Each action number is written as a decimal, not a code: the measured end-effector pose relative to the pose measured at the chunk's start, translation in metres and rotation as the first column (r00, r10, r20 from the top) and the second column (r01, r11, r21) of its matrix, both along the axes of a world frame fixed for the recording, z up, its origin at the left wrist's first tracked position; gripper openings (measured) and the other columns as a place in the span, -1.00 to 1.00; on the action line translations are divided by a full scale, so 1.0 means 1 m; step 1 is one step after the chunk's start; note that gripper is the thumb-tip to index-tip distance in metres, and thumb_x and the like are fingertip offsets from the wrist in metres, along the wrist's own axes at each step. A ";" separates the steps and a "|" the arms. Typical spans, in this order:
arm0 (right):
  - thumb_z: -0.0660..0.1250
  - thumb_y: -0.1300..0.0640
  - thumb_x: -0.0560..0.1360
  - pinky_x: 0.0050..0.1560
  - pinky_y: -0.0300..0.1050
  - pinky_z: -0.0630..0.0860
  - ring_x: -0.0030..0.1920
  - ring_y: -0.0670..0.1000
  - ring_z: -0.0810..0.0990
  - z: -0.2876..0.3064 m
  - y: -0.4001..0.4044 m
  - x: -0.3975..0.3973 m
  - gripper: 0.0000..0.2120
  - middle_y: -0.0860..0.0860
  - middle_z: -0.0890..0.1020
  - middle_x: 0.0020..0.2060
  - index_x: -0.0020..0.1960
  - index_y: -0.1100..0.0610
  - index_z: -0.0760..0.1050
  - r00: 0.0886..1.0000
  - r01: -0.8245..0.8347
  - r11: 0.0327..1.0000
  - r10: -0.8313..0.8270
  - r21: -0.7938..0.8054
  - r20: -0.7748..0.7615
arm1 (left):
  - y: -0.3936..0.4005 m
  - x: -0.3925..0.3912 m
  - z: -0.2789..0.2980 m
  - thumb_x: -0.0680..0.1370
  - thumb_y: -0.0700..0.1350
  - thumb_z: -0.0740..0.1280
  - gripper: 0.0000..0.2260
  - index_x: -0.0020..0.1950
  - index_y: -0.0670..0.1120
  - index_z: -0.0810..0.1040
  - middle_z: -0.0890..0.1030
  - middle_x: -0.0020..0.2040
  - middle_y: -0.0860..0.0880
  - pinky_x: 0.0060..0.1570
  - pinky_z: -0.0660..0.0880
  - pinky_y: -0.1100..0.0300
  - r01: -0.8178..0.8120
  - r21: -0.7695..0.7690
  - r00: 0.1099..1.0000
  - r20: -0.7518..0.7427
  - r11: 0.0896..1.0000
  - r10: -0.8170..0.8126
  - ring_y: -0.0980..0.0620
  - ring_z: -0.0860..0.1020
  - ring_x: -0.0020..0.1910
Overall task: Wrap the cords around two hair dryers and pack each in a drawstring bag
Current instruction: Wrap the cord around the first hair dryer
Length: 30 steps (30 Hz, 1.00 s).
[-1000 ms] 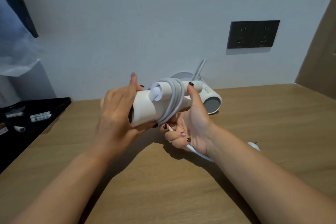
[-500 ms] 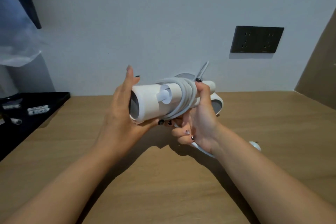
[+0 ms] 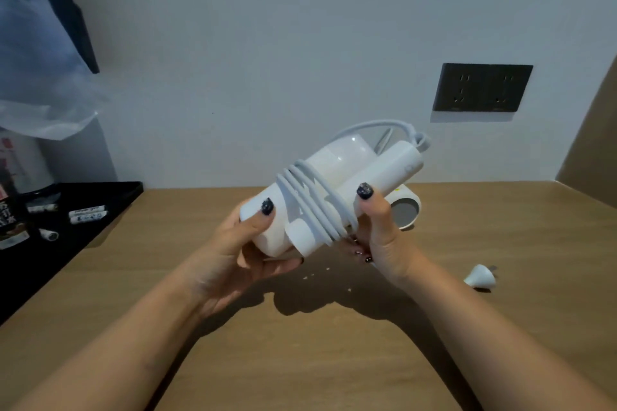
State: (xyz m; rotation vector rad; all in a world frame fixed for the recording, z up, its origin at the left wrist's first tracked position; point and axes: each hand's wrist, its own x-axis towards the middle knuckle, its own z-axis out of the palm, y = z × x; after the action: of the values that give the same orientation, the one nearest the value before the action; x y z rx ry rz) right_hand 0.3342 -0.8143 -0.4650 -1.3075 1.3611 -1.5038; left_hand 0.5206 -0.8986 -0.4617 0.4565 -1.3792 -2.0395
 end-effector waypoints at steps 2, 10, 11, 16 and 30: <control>0.18 -0.53 0.11 -0.42 -0.32 0.25 -0.44 -0.14 0.33 -0.003 0.000 0.001 -0.26 -0.03 0.45 -0.35 -0.08 0.09 0.46 0.998 0.017 0.999 -0.015 0.034 -0.055 | 0.002 -0.005 -0.002 -0.11 0.11 0.70 -0.03 0.26 -0.01 0.49 0.65 0.09 -0.11 -0.22 0.60 0.06 -0.108 -0.007 0.993 0.037 0.994 0.108 -0.02 0.68 -0.08; 0.22 -0.66 0.01 -0.40 -0.31 0.25 -0.48 -0.17 0.33 -0.002 -0.001 -0.006 -0.05 -0.14 0.46 -0.41 0.03 0.11 0.50 0.993 -0.085 0.996 0.087 0.022 -0.083 | 0.006 -0.009 -0.002 0.29 -0.05 0.48 -0.50 0.20 -0.02 0.47 0.58 0.15 -0.13 -0.26 0.60 0.13 -0.201 -0.056 0.979 0.010 0.978 0.202 -0.01 0.65 -0.04; 0.23 -0.61 0.07 -0.41 -0.29 0.23 -0.49 -0.16 0.30 0.000 -0.001 -0.004 -0.15 -0.13 0.44 -0.43 -0.02 0.10 0.49 0.993 -0.097 0.995 0.097 0.005 -0.061 | 0.006 -0.009 -0.002 0.29 -0.05 0.46 -0.51 0.19 -0.02 0.47 0.58 0.15 -0.13 -0.27 0.60 0.14 -0.203 -0.068 0.979 0.000 0.977 0.204 0.01 0.65 -0.06; 0.24 -0.65 0.02 -0.46 -0.36 0.26 -0.49 -0.16 0.30 0.001 -0.002 -0.003 -0.05 -0.03 0.43 -0.37 0.03 0.11 0.49 0.994 -0.111 0.993 0.110 -0.036 -0.027 | 0.005 -0.011 -0.002 0.22 0.03 0.54 -0.45 0.15 0.01 0.48 0.59 0.13 -0.10 -0.24 0.61 0.14 -0.246 -0.132 0.968 0.014 0.960 0.250 0.02 0.64 -0.02; 0.41 -0.18 0.08 -0.46 -0.32 0.36 -0.43 -0.18 0.40 -0.009 -0.001 -0.013 -0.48 -0.16 0.53 -0.49 -0.08 0.09 0.46 0.953 -0.160 0.964 0.207 0.212 -0.223 | -0.018 0.005 -0.005 0.16 0.20 0.62 -0.07 0.41 -0.14 0.40 0.51 0.33 -0.25 0.14 0.52 -0.26 -0.025 -0.271 0.999 0.027 0.962 0.034 -0.28 0.51 0.28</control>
State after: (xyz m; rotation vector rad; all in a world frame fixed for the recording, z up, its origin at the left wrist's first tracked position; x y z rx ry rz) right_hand 0.3216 -0.8154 -0.4735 -1.4853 1.4515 -1.0852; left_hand 0.5251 -0.9162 -0.4666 0.3871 -1.6317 -1.7903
